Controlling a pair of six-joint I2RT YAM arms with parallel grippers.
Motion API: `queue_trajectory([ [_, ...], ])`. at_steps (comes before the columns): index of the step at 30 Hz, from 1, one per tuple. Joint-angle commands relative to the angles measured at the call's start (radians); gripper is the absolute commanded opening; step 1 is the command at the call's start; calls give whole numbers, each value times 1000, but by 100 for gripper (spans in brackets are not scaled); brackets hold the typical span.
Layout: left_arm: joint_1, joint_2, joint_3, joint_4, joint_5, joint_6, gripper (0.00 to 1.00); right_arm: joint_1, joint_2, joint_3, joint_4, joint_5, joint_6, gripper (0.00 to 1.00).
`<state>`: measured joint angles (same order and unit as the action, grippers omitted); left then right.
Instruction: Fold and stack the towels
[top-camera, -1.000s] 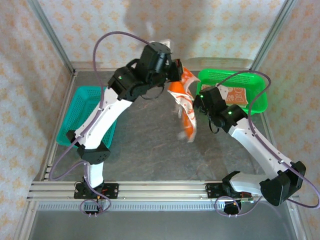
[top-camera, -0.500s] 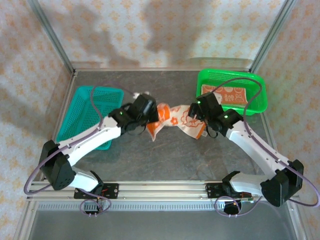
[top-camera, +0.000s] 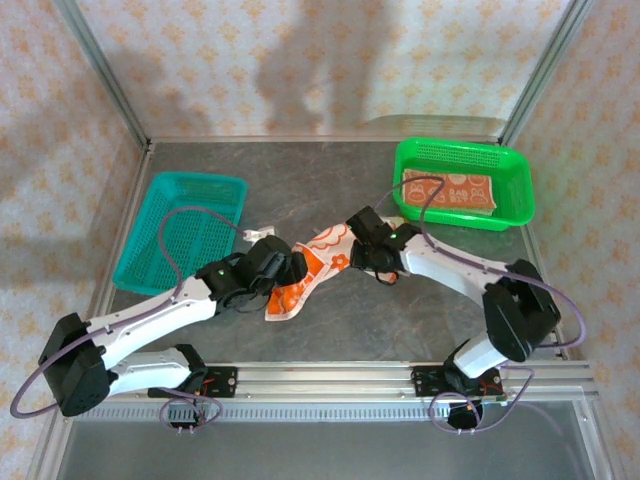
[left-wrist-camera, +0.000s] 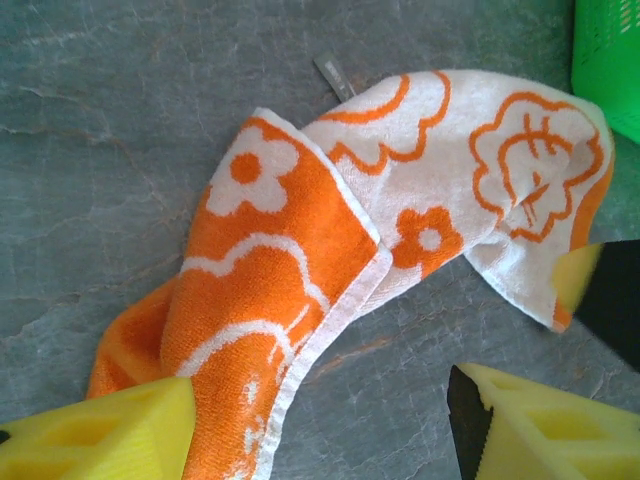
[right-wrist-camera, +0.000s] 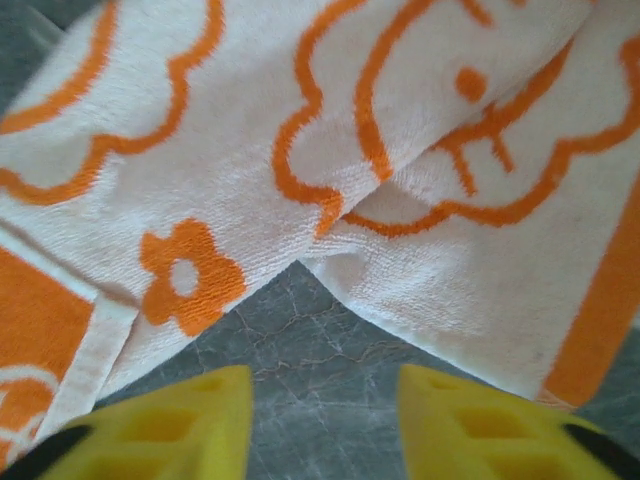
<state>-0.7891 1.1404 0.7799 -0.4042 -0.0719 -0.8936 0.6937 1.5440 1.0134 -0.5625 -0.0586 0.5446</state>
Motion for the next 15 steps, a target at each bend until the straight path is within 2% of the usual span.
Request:
queue_trajectory([
  [1,21,-12,-5,-55,-58,19,68,1,63,32,22,8,0,33],
  [7,40,-11,-44,-160,-84,-23,66,3,119,106,40,-86,-69,35],
  [9,42,-21,-73,-196,-94,-70,60,11,137,116,55,-117,-90,33],
  [15,42,-61,-179,-209,-17,-157,52,46,206,172,67,-182,-159,31],
])
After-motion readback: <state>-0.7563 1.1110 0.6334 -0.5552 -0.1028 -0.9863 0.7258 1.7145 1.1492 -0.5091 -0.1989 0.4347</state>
